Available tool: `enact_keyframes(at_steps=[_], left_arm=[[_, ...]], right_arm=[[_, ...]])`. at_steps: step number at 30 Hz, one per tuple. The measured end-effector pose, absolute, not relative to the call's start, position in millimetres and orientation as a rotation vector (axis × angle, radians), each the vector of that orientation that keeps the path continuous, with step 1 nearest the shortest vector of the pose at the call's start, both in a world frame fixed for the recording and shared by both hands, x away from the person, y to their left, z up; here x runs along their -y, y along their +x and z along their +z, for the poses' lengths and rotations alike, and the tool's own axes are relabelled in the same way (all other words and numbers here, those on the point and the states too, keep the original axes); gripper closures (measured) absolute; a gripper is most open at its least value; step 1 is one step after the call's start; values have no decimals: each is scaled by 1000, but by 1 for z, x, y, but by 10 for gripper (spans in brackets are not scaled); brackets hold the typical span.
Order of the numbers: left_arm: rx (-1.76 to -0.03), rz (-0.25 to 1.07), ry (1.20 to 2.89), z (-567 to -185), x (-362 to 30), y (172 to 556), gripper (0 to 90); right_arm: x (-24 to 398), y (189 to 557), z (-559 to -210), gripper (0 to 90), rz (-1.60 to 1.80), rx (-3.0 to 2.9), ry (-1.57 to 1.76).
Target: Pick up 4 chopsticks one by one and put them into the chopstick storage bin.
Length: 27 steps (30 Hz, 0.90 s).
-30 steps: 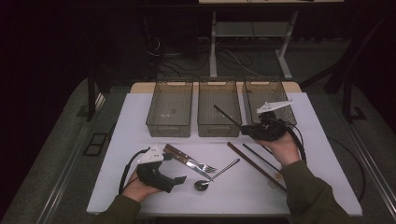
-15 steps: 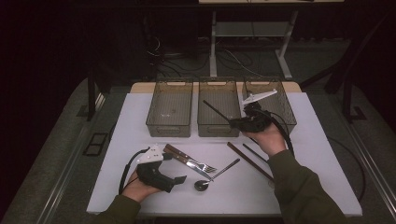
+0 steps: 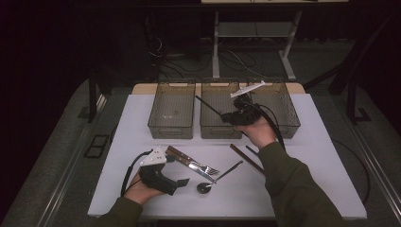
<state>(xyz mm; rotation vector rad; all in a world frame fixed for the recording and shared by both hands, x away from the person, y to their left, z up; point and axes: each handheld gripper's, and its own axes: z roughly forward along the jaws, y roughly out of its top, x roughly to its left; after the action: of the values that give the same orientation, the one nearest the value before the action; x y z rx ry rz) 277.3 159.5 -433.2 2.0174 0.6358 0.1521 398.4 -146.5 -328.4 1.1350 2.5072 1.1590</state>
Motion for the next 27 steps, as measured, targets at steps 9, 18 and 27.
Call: enact_keyframes(at_steps=[9, 18, 27], left_arm=[[-637, 152, 2018, -434, -158, 277, 0], [-624, 167, 2032, -434, -157, 277, 0], [-625, 167, 2022, -433, -157, 277, 0]], right_arm=[[125, 417, -325, 851, 1133, -2509, 1155], [108, 435, -319, 851, 1119, -2502, 1172], [92, 450, -320, 851, 1085, -2505, 1192]])
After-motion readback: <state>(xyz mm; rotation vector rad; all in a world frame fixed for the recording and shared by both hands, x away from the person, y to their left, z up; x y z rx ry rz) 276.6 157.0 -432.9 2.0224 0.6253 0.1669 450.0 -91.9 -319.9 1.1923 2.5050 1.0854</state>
